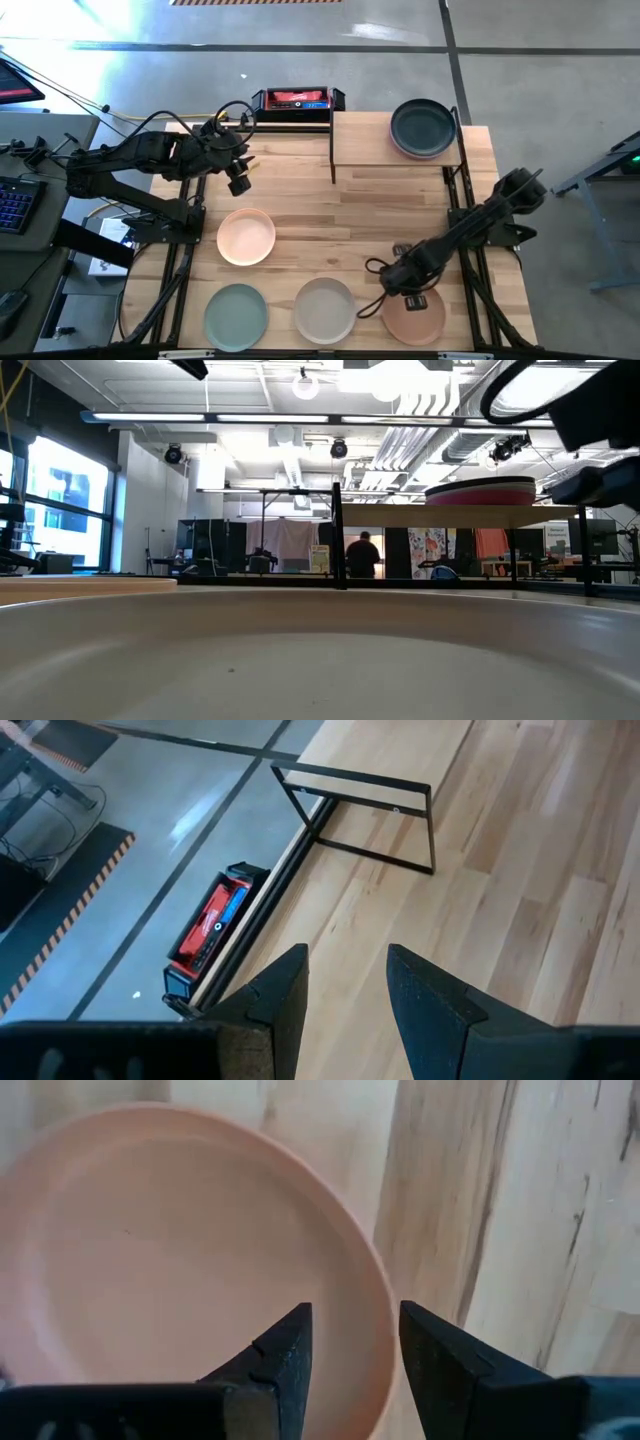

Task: Place and stack plates onto a shelf
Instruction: Put the brown plate onto the shelf

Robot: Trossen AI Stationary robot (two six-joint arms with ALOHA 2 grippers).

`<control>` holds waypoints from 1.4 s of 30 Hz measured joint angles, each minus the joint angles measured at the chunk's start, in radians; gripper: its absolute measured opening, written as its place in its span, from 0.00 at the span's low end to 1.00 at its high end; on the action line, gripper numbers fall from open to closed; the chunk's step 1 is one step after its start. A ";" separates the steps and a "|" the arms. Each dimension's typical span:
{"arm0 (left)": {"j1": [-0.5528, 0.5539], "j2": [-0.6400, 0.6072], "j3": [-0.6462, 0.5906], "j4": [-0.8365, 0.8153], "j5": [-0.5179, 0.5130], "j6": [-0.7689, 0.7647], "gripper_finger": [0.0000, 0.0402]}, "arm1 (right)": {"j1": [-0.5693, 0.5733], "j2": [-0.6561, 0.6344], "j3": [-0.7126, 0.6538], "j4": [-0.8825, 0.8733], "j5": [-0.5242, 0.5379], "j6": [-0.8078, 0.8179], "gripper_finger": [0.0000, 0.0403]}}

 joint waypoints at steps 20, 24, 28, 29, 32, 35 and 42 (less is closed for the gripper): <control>0.000 0.000 0.000 0.000 0.000 -0.019 0.32 | 0.000 0.086 0.000 0.000 0.011 -0.035 0.21; 0.000 0.000 0.000 0.000 0.000 -0.019 0.32 | -0.003 0.086 0.000 -0.001 -0.002 -0.010 0.05; 0.000 0.000 0.000 0.000 0.000 -0.020 0.32 | -0.003 0.086 0.000 -0.001 -0.011 0.028 0.03; 0.000 0.000 0.000 0.000 0.000 -0.020 0.32 | -0.003 0.086 0.000 -0.002 -0.016 0.045 0.03; 0.000 0.000 0.000 0.000 0.000 -0.020 0.32 | -0.004 0.086 0.000 -0.002 -0.066 0.070 0.01; 0.000 0.000 0.000 0.000 0.011 -0.020 0.32 | -0.003 0.083 0.000 -0.005 -0.096 0.110 0.01; 0.000 0.000 0.000 0.000 0.018 -0.020 0.32 | -0.003 0.031 0.000 -0.006 -0.110 0.185 0.00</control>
